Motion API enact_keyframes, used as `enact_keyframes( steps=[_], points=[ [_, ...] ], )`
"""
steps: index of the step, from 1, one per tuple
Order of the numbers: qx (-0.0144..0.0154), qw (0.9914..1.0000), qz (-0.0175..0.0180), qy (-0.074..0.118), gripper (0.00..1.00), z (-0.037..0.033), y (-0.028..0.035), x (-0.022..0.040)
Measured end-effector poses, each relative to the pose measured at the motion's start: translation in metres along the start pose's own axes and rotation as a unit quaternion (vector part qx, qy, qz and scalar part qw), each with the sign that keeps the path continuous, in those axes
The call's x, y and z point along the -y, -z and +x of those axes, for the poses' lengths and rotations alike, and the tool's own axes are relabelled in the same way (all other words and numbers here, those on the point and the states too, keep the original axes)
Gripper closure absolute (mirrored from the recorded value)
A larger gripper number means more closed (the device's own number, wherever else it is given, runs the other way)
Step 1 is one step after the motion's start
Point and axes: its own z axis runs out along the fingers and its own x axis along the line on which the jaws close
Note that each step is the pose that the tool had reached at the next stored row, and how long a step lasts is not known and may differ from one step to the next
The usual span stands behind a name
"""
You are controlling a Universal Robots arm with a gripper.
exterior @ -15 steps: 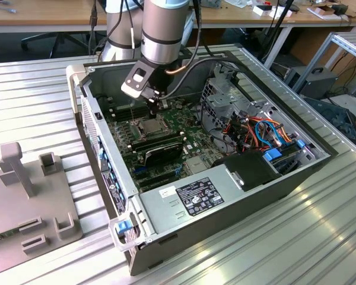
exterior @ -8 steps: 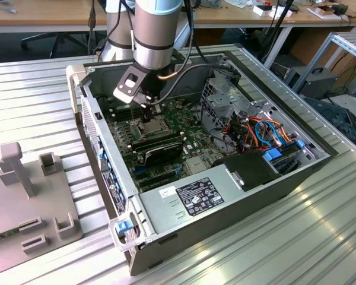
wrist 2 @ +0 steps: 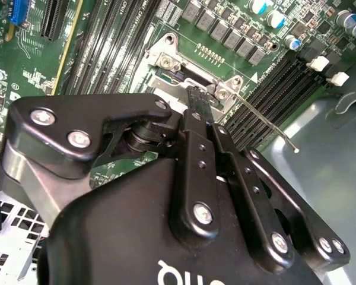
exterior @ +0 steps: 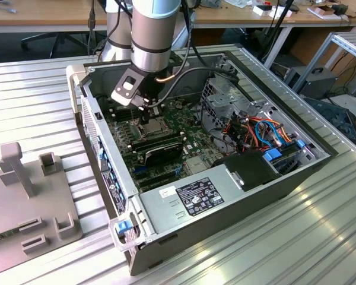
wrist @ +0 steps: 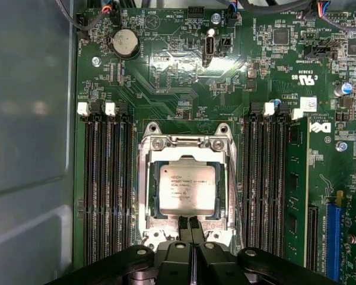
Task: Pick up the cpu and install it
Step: 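Close the cpu cover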
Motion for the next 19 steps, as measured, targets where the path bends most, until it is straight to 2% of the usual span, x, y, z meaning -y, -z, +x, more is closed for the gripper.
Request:
enact_keyframes(
  steps=[8, 13, 19],
  points=[
    [0.0000, 1.00000, 0.0000, 0.000, 0.89, 0.0000, -0.0046, 0.0081],
    [-0.0001, 1.00000, 0.0002, 0.000, 0.89, 0.0000, -0.0093, 0.0088],
    [-0.0002, 1.00000, 0.0000, 0.000, 0.89, 0.0000, -0.0102, 0.0088]
  ],
)
